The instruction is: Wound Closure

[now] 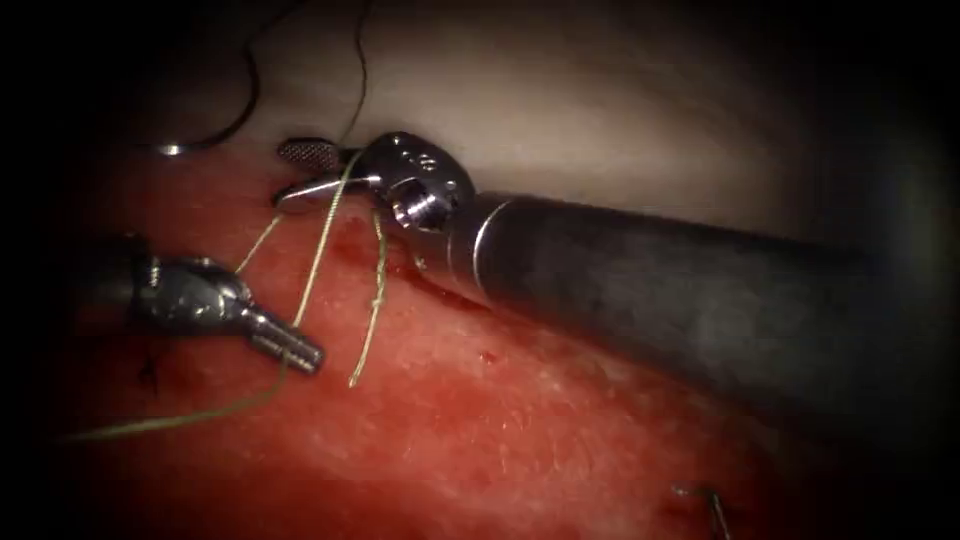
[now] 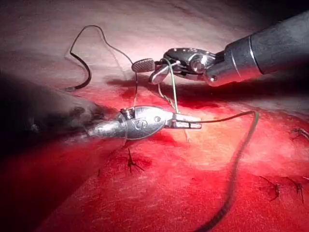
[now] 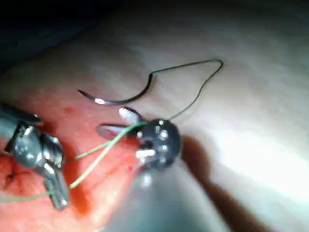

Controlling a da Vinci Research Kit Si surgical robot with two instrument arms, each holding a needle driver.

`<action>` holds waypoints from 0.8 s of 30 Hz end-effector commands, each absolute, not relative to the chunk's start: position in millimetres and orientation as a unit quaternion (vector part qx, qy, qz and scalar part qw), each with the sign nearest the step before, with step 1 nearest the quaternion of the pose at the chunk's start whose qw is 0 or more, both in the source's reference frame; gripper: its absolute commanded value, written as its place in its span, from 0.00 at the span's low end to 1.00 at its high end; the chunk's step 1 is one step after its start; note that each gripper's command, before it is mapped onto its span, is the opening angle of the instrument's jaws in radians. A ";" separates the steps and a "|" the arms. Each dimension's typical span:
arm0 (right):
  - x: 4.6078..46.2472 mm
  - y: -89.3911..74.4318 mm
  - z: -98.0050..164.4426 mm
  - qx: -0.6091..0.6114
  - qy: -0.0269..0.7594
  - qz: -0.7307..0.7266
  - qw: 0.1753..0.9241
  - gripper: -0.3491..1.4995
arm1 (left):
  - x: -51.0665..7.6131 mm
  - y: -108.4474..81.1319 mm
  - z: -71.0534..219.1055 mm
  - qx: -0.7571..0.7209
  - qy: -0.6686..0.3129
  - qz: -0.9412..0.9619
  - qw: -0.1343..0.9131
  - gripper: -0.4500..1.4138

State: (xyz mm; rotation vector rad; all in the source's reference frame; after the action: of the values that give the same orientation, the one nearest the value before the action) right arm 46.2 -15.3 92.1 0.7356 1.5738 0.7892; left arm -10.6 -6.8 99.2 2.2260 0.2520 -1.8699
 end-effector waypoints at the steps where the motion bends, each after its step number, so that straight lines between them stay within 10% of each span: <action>1: 46.2 -15.5 92.4 0.324 0.674 0.330 0.576 0.57 | -11.1 -6.4 100.6 0.758 0.080 -0.638 0.110 0.00; 24: 43.3 -18.2 93.1 0.371 0.696 0.245 0.564 0.51 | -9.2 -1.0 109.0 0.741 0.092 -0.655 0.114 0.00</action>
State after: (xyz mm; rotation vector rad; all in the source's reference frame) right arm 42.5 -18.4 92.6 0.8718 1.6390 0.5684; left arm -8.7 -1.0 108.4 2.1720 0.2707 -1.9229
